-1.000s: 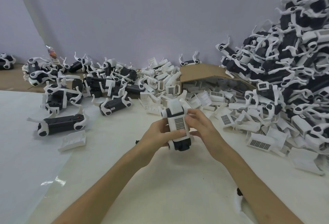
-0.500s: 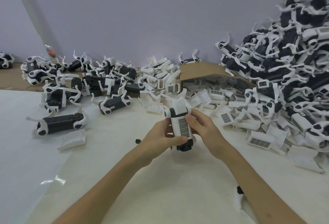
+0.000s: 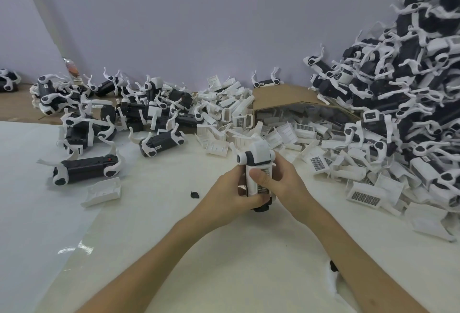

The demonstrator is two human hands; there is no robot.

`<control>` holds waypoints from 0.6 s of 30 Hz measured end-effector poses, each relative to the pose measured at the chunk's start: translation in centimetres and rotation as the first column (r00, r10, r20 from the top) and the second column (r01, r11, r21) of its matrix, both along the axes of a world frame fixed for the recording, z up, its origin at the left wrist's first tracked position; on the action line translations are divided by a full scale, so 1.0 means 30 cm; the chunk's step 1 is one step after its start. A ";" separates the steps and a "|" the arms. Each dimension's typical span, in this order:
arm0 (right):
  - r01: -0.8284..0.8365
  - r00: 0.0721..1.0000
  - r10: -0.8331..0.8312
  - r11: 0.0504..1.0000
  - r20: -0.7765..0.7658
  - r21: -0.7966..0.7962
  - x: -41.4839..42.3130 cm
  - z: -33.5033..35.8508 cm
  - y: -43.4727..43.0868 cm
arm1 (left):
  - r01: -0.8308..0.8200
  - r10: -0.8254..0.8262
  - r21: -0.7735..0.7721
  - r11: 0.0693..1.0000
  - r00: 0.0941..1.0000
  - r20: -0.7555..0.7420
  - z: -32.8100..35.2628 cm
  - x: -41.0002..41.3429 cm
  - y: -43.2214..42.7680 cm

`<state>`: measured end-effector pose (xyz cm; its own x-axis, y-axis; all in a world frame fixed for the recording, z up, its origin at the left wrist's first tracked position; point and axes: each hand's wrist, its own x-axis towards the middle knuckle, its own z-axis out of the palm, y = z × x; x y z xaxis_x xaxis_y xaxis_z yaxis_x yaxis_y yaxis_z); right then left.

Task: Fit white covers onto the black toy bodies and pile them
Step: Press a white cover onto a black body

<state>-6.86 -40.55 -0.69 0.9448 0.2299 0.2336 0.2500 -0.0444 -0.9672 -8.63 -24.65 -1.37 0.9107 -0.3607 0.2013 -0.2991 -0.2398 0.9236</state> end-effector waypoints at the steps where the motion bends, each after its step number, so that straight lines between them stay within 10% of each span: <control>1: 0.001 1.000 -0.001 1.000 0.008 0.008 -0.001 -0.001 0.002 | -0.005 0.004 0.002 1.000 1.000 0.003 0.000 -0.001 -0.001; 18: -0.073 0.997 0.073 0.997 0.005 -0.037 0.005 -0.003 0.014 | -0.126 0.124 -0.053 0.991 0.992 -0.034 -0.017 0.012 -0.011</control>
<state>-6.71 -40.13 -0.80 0.9234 0.3072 0.2300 0.2605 -0.0616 -0.9635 -8.26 -24.99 -1.88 0.9539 -0.2330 0.1893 -0.2416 -0.2218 0.9447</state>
